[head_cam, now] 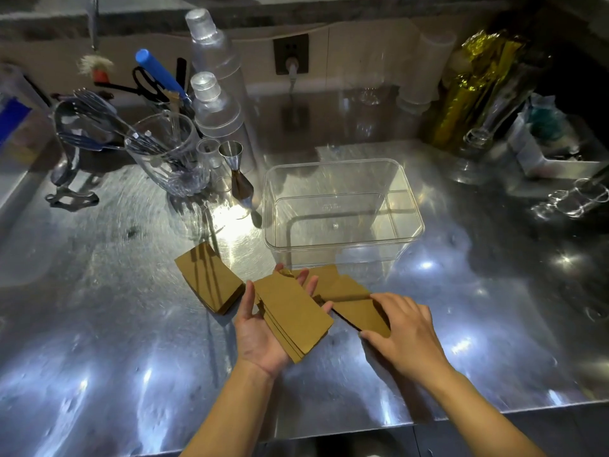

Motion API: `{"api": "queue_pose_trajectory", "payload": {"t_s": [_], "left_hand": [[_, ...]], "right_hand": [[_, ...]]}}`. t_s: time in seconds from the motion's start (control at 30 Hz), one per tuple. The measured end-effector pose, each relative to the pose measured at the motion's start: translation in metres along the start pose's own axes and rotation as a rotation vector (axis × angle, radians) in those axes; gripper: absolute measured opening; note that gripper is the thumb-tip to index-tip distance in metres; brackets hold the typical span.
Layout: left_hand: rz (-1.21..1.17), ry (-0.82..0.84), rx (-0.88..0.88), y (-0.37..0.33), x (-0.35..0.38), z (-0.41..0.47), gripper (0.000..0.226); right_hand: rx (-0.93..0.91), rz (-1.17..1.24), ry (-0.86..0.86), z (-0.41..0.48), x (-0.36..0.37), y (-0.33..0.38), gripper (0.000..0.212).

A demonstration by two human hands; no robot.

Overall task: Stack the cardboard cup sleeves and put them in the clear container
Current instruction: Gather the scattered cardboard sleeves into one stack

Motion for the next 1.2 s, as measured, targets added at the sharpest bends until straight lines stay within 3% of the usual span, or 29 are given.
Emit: {"api": "queue_pose_trajectory", "payload": {"t_s": [0.23,0.37,0.53,0.67,0.9,0.97,1.07,1.13,1.2], "left_hand": [[0.046,-0.052,0.054,-0.002,-0.003,0.0,0.064],[0.07,-0.057,0.098,-0.003,0.001,-0.001,0.061],[0.048,-0.03,0.1,0.0,0.009,0.0,0.083],[0.103,-0.055,0.099,-0.002,0.009,0.0,0.072],[0.067,-0.134,0.153,-0.007,-0.002,-0.002,0.077],[0.042,-0.122,0.155,-0.009,-0.003,-0.003,0.076],[0.017,-0.104,0.153,-0.014,-0.003,-0.006,0.075],[0.008,-0.116,0.163,-0.019,-0.005,-0.01,0.082],[0.004,-0.122,0.183,-0.027,-0.007,-0.015,0.09]], "right_hand": [[0.026,0.428,-0.043,-0.006,-0.012,0.023,0.042],[0.006,0.513,0.003,-0.002,-0.004,0.053,0.042],[-0.047,0.476,0.029,0.009,0.006,0.084,0.044],[-0.08,0.449,0.032,0.013,0.009,0.096,0.046],[-0.173,0.289,0.101,0.013,0.019,0.106,0.048],[-0.146,0.346,0.098,0.013,0.018,0.103,0.045],[-0.007,0.465,-0.069,0.017,0.008,0.083,0.029],[0.079,0.338,-0.114,0.021,0.008,0.066,0.027],[0.056,0.16,-0.041,0.025,0.016,0.056,0.035]]}}
Point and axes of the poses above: each hand's wrist, its own z-axis towards the middle knuckle, its own x-axis out of the palm, y = z × x, the point moved 6 cm from there along z, towards the middle knuckle, and after that the axes turned 5 degrees about y, right-handed, at the moved point
